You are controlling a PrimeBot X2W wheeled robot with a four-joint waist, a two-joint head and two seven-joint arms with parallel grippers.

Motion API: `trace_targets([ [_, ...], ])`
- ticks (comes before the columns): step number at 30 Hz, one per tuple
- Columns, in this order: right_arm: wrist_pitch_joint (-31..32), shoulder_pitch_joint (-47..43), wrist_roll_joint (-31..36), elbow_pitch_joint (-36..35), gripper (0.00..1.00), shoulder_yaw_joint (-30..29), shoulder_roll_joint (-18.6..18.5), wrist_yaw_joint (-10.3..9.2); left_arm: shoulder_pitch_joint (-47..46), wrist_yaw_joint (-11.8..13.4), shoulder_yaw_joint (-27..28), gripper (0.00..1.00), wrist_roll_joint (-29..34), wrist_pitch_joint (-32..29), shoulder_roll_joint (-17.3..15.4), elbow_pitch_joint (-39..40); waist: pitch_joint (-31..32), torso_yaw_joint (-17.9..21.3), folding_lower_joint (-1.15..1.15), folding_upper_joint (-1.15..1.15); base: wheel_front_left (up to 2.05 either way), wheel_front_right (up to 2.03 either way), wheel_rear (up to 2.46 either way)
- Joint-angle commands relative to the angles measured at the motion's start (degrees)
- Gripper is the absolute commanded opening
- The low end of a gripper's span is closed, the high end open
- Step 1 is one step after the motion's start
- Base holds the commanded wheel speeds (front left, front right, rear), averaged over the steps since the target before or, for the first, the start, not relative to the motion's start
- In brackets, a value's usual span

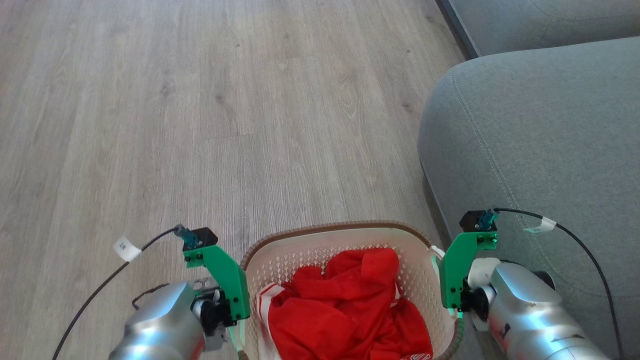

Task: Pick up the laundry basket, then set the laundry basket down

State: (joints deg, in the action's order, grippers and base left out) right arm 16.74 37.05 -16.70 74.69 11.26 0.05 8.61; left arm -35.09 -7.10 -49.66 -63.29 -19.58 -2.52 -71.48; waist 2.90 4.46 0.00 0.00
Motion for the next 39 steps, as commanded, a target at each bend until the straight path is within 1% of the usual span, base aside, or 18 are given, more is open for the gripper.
trace_targets([
  [1, -1.13, 1.53, 0.33, -0.74, 0.00, 0.75, -2.94, -1.12, -3.55, -0.38, 1.25, 0.00, -0.50, 0.75, -3.90, -0.70, 0.01, -0.02, 0.00, 0.00, 0.00, 0.00, 0.00],
  [10, -2.32, 1.25, -0.51, -0.74, 0.00, 1.20, -2.93, -1.12, -3.96, -0.38, 1.07, 0.00, -0.57, 1.92, -3.76, -1.53, 0.03, -0.47, 0.00, 0.00, 0.00, 0.00, 0.00],
  [26, -2.09, 0.98, -0.47, -0.74, 0.00, 0.72, -2.93, -1.12, -4.21, -0.38, 0.78, 0.00, -0.80, 2.84, -3.66, -2.13, 0.09, -0.61, 0.00, 0.00, 0.00, 0.00, 0.00],
  [39, -3.62, 1.48, -0.89, -0.74, 0.00, 0.64, -2.93, -1.12, -5.21, -0.38, 0.51, 0.00, -0.55, 5.54, -3.80, -2.31, -1.21, -0.49, 0.00, 0.00, 0.00, 0.00, 0.00],
])
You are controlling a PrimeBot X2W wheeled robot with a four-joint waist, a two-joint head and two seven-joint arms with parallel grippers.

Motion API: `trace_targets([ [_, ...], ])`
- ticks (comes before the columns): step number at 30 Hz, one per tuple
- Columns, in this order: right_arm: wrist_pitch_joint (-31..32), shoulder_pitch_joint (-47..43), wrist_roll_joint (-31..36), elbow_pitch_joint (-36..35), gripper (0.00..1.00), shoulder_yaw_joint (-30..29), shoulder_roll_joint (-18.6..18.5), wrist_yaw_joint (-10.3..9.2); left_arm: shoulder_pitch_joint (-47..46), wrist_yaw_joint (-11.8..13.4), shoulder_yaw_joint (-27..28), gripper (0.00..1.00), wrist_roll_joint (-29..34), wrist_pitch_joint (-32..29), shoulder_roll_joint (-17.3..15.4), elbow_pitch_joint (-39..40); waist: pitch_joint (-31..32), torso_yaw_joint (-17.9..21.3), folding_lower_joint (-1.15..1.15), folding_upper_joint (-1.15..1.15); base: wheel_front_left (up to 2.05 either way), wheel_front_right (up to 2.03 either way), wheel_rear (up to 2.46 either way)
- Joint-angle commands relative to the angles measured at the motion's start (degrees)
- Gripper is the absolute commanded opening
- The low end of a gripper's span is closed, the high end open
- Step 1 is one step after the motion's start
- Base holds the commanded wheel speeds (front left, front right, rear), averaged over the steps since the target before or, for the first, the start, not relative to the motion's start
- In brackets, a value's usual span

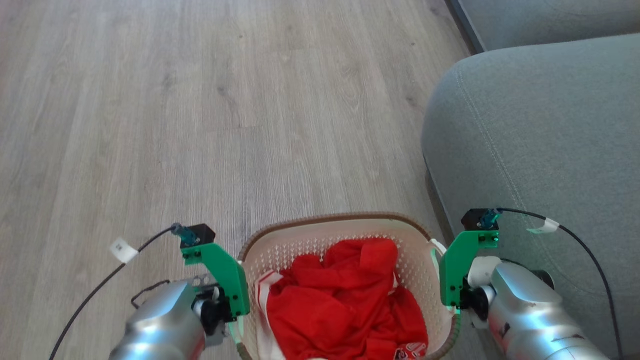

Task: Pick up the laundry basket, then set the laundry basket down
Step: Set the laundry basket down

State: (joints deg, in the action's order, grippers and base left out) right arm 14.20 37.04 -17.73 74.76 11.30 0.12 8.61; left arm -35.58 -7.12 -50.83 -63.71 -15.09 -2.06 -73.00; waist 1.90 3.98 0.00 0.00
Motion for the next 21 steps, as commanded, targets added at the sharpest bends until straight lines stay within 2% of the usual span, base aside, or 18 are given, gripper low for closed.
trace_targets([
  [1, -1.41, 1.63, 0.14, -0.80, 0.00, 0.68, -3.00, -1.12, -4.89, -0.34, 1.68, 0.00, -0.08, 1.57, -4.26, -0.81, -0.48, 0.00, 0.00, 0.00, 0.00, 0.00, 0.00],
  [10, -5.55, 3.03, -0.18, -0.80, 0.00, 1.63, -2.99, -1.12, -6.10, 0.27, 1.38, 0.00, 0.91, 7.22, -4.29, -0.87, -4.25, 0.35, 0.00, 0.00, 0.00, 0.00, 0.00],
  [21, -13.81, 7.85, -0.65, -0.99, 0.00, 2.89, -2.99, -1.12, -11.39, 0.83, 0.68, 0.00, 2.83, 14.06, -4.81, -0.90, -14.58, 0.11, 0.00, 0.00, 0.00, 0.00, 0.00],
])
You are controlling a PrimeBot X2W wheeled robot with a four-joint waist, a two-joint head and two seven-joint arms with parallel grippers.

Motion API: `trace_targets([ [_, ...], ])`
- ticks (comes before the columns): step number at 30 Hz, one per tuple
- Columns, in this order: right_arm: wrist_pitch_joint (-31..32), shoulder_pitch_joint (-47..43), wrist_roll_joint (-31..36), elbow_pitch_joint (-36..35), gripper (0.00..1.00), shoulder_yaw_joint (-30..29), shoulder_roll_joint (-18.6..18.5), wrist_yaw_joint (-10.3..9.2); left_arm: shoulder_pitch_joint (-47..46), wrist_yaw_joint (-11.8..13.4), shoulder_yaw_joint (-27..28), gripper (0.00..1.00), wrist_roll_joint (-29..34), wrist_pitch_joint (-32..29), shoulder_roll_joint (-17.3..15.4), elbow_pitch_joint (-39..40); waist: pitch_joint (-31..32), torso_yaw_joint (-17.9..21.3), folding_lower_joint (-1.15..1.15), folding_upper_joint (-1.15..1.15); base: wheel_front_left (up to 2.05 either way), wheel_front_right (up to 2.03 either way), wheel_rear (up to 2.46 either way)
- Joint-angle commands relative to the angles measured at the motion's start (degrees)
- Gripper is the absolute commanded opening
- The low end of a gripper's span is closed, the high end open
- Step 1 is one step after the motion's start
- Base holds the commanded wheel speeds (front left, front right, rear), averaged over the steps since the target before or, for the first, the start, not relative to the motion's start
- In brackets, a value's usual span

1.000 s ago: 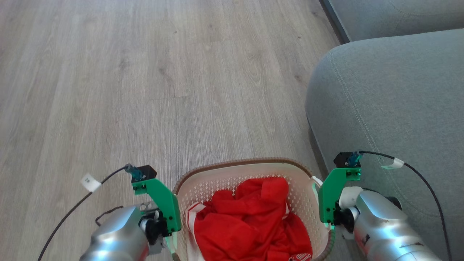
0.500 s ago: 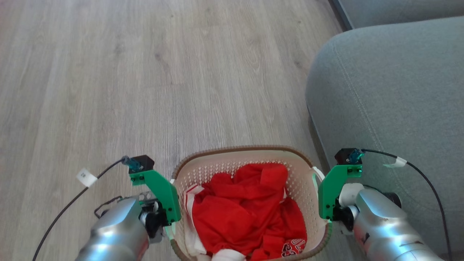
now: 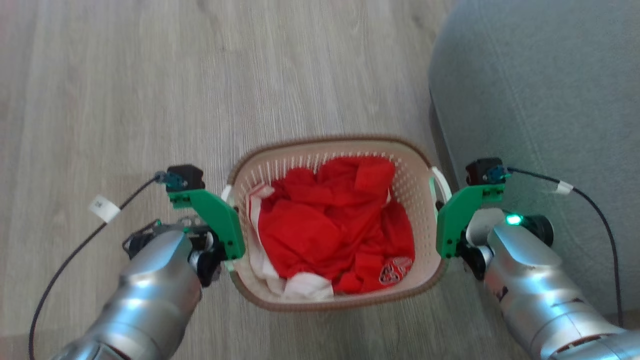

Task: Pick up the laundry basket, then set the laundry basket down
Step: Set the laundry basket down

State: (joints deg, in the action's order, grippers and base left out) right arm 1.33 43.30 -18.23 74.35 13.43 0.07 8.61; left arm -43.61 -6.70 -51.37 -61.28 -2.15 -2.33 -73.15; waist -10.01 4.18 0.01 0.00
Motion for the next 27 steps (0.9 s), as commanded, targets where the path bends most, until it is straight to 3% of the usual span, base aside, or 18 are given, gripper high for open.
trace_targets([
  [1, -1.69, 2.01, -0.10, -0.57, 0.00, 0.88, -2.95, -1.12, -3.88, 0.39, 1.16, 0.00, 0.56, 1.70, -4.60, -0.75, -3.53, -0.11, -0.01, 0.00, 0.00, 0.00, 0.00],
  [19, -10.44, 10.68, -0.91, -0.55, 0.00, 3.25, -2.95, -1.12, -13.74, 0.91, 0.21, 0.00, 3.04, 9.46, -5.47, -0.78, -20.77, -0.79, -0.01, 0.00, 0.00, 0.00, 0.00],
  [27, -12.64, 13.99, 3.08, -0.42, 0.00, -0.06, -3.10, -1.12, -17.76, 0.70, -0.33, 0.00, 3.99, 12.09, -5.65, -0.79, -27.88, -1.12, -0.01, 0.00, 0.00, 0.00, 0.00],
])
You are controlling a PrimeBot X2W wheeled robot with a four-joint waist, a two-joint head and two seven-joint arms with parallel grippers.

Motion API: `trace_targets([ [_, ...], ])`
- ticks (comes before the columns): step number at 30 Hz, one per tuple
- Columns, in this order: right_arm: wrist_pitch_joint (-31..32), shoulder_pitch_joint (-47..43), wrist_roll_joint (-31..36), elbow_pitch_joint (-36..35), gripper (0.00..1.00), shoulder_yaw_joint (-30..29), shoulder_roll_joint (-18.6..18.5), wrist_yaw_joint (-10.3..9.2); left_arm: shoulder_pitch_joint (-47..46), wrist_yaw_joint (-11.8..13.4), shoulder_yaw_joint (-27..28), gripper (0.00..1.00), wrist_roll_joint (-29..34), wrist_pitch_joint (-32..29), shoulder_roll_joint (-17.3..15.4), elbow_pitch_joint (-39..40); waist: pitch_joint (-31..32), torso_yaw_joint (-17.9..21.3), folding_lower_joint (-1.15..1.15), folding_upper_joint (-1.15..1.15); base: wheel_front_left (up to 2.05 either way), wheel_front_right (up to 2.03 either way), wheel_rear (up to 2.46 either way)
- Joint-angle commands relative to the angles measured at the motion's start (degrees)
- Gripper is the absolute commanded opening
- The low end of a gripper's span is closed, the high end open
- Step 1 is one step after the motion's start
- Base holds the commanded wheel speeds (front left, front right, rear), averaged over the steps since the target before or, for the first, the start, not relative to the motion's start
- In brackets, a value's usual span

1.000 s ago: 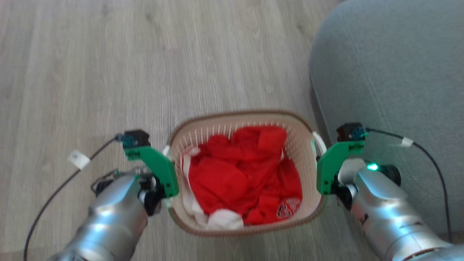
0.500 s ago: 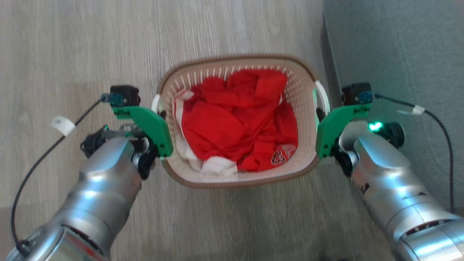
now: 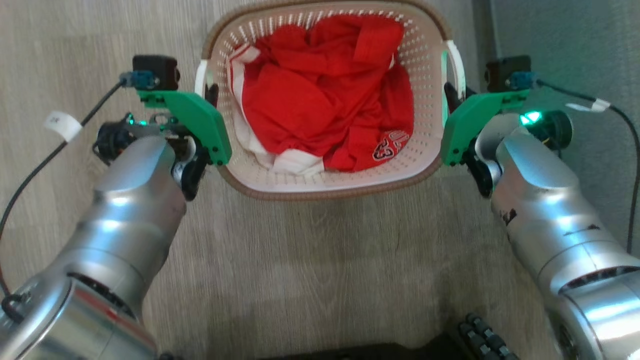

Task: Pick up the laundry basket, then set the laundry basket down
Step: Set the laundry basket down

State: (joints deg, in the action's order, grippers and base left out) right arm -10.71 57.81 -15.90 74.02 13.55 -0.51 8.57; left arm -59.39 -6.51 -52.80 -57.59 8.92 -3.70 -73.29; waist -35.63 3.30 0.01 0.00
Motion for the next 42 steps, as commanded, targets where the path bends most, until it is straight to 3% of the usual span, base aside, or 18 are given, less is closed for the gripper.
trace_targets([
  [1, -0.59, -0.25, 1.34, -0.09, 0.00, -0.72, -2.55, -1.09, -2.33, 0.48, 1.06, 0.00, 0.37, 1.30, -4.29, -0.66, -3.03, -0.30, -0.01, 0.00, 0.00, 0.00, 0.00],
  [17, -0.04, 2.63, 8.61, -0.07, 0.00, -9.11, -2.40, -1.09, -4.94, -0.07, 0.80, 0.00, 0.29, 2.69, -4.07, -0.67, -11.63, -0.33, -0.01, 0.00, 0.00, 0.00, 0.00],
  [42, 2.31, 2.95, 10.56, -0.07, 0.00, -11.52, -2.37, -1.09, -5.36, -0.58, -0.06, 0.00, -0.36, 1.43, -3.18, -0.67, -15.43, -0.84, -0.01, 0.00, 0.00, 0.00, 0.00],
])
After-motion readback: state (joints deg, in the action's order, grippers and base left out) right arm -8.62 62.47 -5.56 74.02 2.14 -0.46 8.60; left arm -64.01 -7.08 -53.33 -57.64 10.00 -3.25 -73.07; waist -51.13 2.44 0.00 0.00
